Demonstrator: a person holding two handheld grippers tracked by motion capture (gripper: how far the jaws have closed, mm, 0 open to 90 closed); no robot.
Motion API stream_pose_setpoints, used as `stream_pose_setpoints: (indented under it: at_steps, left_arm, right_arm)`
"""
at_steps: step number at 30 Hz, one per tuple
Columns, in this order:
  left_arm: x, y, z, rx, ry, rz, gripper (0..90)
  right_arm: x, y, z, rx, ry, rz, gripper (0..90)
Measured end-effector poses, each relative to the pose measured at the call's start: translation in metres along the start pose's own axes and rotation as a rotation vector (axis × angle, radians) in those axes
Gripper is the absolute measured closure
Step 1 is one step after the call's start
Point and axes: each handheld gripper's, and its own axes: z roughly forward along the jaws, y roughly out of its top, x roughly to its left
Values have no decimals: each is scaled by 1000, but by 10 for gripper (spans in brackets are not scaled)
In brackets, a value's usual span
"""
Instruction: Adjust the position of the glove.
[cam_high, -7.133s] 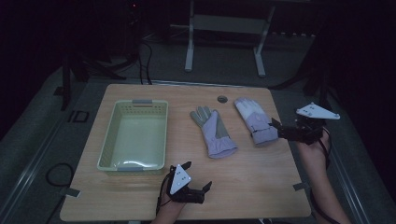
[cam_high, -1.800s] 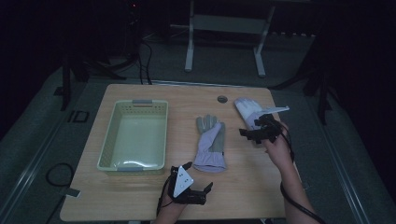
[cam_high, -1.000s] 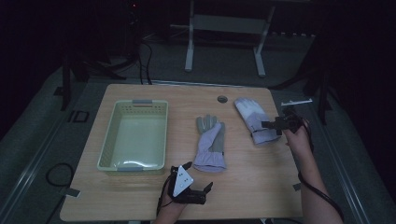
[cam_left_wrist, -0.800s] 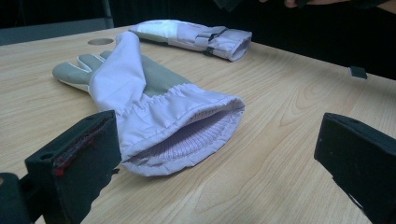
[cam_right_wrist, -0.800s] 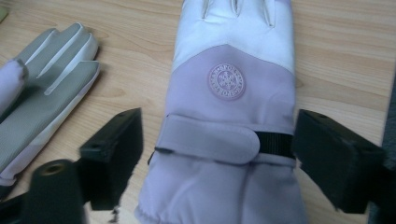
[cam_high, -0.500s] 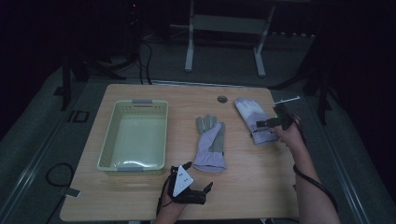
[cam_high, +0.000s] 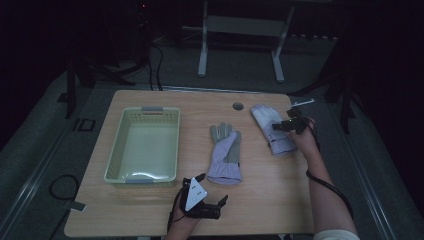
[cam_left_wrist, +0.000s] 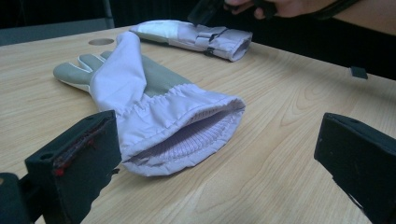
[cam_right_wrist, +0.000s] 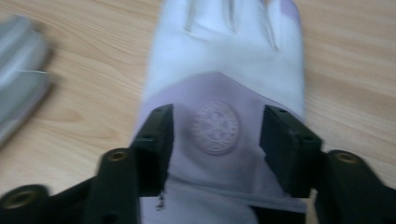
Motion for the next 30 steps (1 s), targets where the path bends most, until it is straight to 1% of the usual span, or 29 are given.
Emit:
stream_pose_setpoints:
  at_steps: [1, 2, 3, 4, 6, 7, 8, 10, 12, 13, 15, 16, 18, 20, 21, 23, 24, 25, 27, 30]
  left_arm:
    - [0, 0, 0, 0, 0, 0, 6]
    - [0, 0, 0, 0, 0, 0, 6]
    - [0, 0, 0, 0, -1, 3, 6]
    - [0, 0, 0, 1, 1, 7, 6]
    - [0, 0, 0, 1, 2, 7, 6]
    - [0, 0, 0, 0, 2, 7, 6]
    - [0, 0, 0, 1, 3, 7, 6]
    - [-1, 0, 0, 0, 4, 8, 6]
    - [-1, 0, 0, 0, 4, 7, 6]
    - [0, 0, 0, 1, 4, 7, 6]
    - [0, 0, 0, 1, 3, 6, 6]
    - [0, 0, 0, 1, 3, 6, 6]
    - [0, 0, 0, 0, 3, 7, 6]
    - [0, 0, 0, 1, 2, 5, 6]
    - [0, 0, 0, 2, 2, 5, 6]
    - [0, 0, 0, 1, 3, 5, 6]
    - [0, 0, 0, 1, 4, 6, 6]
    - [-1, 0, 0, 0, 5, 7, 6]
    - [-1, 0, 0, 0, 6, 7, 6]
    - [-1, 0, 0, 1, 7, 7, 6]
  right_arm:
    - [-3, -2, 5, 13, 2, 5, 472]
    - [-3, -2, 5, 13, 2, 5, 472]
    - [-5, -3, 9, 23, 11, 13, 472]
    - [-8, -8, 18, 41, 26, 32, 485]
    - [-7, -9, 18, 47, 29, 34, 537]
    - [-6, -8, 18, 56, 30, 21, 584]
    - [-3, -7, 17, 66, 28, 17, 613]
    - [2, -5, 18, 85, 1, -1, 634]
    - [4, -3, 19, 96, -10, 9, 658]
    - [5, -3, 19, 100, -9, 18, 681]
    - [6, -3, 17, 89, -12, 33, 743]
    - [7, -3, 14, 84, -16, 45, 770]
    - [9, -3, 7, 63, -25, 64, 788]
    - [9, -2, -2, 49, -32, 84, 791]
    - [9, -3, -8, 27, -40, 103, 791]
    - [10, -2, -19, 11, -48, 114, 792]
    - [11, -2, -25, 0, -50, 128, 792]
    - [12, -2, -30, -3, -38, 132, 793]
    - [14, -3, -42, -23, -46, 148, 796]
    - [20, -4, -60, -43, -49, 147, 796]
